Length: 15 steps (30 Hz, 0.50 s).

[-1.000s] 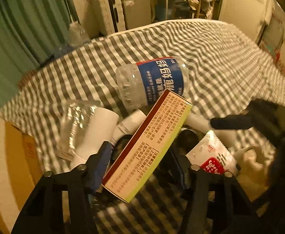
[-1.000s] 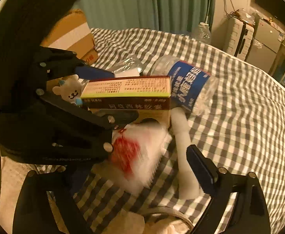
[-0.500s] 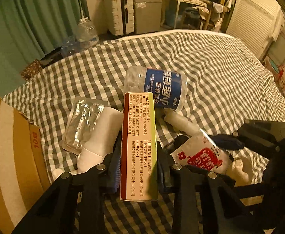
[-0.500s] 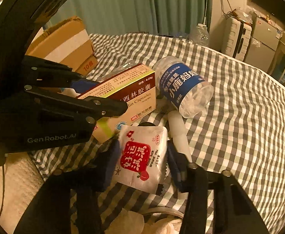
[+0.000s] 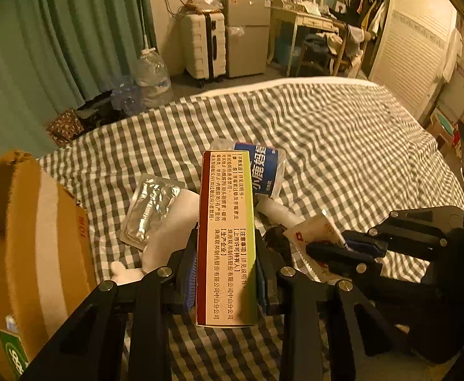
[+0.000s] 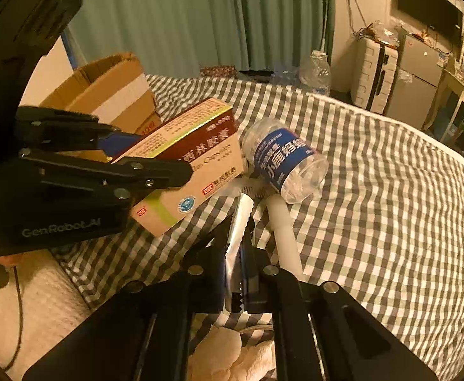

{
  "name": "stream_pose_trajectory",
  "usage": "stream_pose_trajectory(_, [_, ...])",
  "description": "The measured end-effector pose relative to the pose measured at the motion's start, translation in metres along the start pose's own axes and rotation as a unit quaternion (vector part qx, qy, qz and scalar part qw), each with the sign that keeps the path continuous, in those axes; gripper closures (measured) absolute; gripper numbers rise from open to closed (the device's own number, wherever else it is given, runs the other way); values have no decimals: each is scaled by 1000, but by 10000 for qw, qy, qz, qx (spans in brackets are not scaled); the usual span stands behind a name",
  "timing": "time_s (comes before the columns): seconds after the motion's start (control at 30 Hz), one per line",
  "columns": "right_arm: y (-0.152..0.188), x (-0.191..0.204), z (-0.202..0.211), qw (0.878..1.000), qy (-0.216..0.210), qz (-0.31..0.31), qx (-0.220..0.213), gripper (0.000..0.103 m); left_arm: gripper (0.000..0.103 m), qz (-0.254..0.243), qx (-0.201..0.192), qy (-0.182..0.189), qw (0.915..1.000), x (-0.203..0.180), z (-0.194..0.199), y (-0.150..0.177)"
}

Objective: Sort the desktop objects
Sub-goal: 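Grasp the medicine box with the left tool while the right grasps a white tube, then carry the medicine box and white tube toward the cardboard box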

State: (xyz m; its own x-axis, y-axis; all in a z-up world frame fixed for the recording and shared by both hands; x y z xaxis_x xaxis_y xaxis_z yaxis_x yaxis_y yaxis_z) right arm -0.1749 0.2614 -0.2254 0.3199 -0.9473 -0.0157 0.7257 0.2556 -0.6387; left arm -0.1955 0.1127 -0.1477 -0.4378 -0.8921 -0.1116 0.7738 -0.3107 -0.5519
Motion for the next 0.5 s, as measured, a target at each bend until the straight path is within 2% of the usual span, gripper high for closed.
stream_pose_trajectory(0.27, [-12, -9, 43, 9970, 4, -607, -470, 97, 73, 122, -337, -23, 9994, -8, 37, 2])
stream_pose_trajectory(0.43, [-20, -20, 70, 9917, -40, -1018, -778, 97, 73, 391, -689, 119, 9968, -5, 68, 7])
stream_pose_trajectory(0.5, [-21, -23, 83, 9886, -56, -1183, -928, 97, 73, 497, -842, 57, 9952, -1, 82, 9])
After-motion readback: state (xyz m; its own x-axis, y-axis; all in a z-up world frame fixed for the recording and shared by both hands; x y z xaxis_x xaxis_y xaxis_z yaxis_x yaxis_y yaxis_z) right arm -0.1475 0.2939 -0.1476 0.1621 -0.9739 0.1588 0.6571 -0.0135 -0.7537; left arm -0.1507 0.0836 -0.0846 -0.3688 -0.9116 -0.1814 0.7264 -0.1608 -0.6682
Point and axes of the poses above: each gripper's, at about its wrist camera, not at the fingertips, and z roughly against the way its jaws point, x to its left, y to its underside, the point moved 6 cm from there along -z, roughly the way its jaws point, and after that the axes turned 8 degrees about y, right-handed, at the moved point
